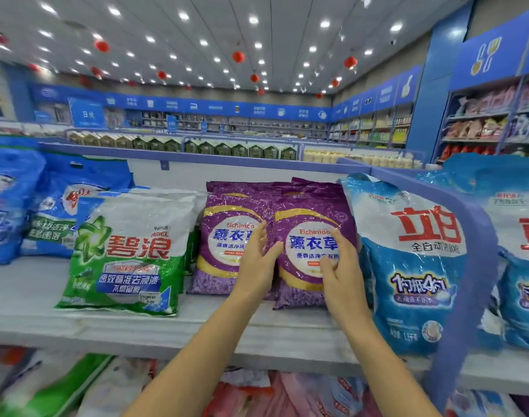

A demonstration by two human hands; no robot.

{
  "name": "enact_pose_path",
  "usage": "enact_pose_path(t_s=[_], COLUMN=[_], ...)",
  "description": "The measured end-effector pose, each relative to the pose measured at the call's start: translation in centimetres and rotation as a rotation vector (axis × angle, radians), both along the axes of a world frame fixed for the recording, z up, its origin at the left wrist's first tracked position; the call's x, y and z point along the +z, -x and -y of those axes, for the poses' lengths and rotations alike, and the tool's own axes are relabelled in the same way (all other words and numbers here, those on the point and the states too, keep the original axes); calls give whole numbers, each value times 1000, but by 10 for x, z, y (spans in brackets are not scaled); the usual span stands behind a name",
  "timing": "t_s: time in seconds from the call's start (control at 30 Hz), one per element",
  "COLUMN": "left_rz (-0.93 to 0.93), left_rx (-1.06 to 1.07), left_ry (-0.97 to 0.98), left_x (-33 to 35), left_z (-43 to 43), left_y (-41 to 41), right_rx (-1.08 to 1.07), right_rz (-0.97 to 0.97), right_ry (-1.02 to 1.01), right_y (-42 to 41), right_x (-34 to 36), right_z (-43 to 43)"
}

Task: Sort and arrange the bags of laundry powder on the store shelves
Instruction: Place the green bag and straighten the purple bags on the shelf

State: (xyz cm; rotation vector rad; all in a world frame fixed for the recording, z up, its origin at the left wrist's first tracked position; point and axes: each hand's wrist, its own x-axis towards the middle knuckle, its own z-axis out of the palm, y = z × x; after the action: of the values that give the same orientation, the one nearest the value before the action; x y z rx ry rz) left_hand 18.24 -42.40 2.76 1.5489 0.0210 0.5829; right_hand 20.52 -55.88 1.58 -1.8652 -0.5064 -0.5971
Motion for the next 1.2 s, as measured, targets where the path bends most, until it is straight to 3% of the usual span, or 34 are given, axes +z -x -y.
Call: enact_pose_path(t_s=[0.1,0.23,0.47,0.73,1.0,1.2], left_rz=[107,165,111,38,11,-33], left_rx=[10,118,576,1004,1124,1243], left_ry=[-59,-120,-92,48,74,44], left_x=[4,-6,-63,-118,-134,-141], left_z=[-28,-84,-174,-250,-368,-442], left_y=[52,146,323,504,670,749], right_rx=[125,353,650,820,906,980], right_rz=[96,44,-106,-232,-301,-385], right_ry=[-37,-111,-193,-180,-186,-151], right_y=[26,64,131,216,322,375], right_x=[-1,-6,-35,-78,-118,-130], right_z=[-6,-24,-75,-184,-341,-437])
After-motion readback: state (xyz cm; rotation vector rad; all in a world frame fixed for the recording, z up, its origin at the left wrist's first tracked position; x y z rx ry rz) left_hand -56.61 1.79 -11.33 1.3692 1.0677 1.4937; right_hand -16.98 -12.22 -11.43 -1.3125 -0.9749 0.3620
